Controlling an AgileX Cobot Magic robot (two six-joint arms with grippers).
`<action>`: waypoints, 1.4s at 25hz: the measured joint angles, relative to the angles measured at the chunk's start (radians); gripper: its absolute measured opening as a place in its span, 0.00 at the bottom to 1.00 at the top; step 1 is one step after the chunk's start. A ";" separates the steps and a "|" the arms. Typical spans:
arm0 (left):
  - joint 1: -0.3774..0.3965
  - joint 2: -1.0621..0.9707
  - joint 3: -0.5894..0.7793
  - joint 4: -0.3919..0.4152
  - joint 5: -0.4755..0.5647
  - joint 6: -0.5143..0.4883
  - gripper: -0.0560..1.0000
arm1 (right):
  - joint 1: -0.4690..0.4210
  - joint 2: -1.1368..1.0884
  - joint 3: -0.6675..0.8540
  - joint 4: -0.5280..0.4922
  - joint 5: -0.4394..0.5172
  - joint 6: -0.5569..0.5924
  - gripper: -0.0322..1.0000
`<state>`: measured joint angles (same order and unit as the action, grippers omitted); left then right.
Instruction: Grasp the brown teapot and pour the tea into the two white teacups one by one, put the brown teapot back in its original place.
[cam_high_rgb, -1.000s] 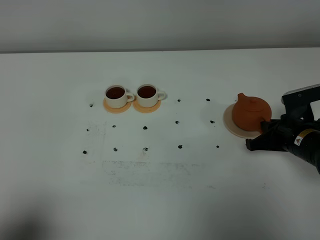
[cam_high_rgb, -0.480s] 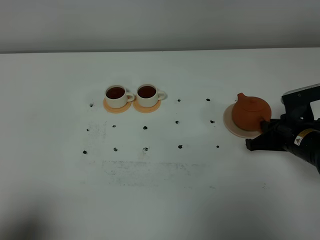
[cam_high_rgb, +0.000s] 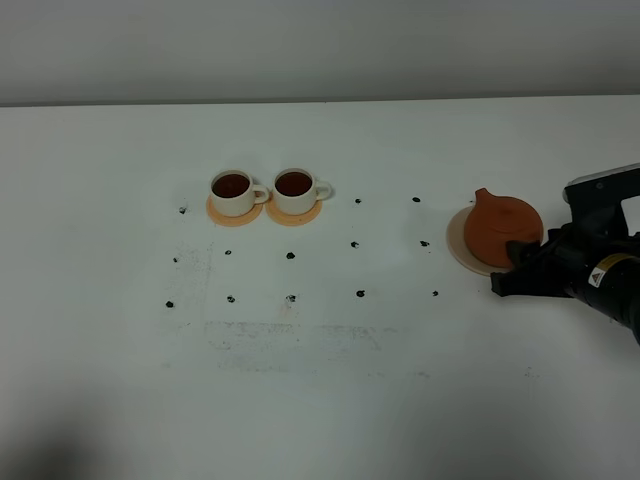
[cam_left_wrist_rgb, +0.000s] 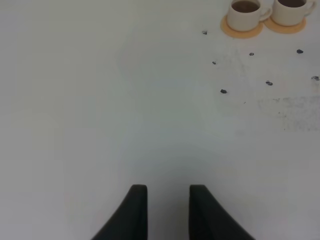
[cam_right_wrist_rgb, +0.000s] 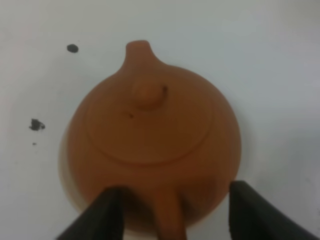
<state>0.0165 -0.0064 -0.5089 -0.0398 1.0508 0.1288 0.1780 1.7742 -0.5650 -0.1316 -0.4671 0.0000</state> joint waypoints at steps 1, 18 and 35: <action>0.000 0.000 0.000 0.000 0.000 0.000 0.26 | 0.000 -0.007 0.000 0.000 0.008 0.000 0.49; 0.000 0.000 0.000 0.000 0.000 0.000 0.26 | 0.006 -0.474 0.002 -0.011 0.303 0.032 0.49; 0.000 0.000 0.000 0.000 0.000 0.000 0.26 | 0.006 -0.523 0.002 0.009 0.300 0.033 0.49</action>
<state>0.0165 -0.0064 -0.5089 -0.0398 1.0508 0.1288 0.1837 1.2510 -0.5632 -0.1226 -0.1672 0.0335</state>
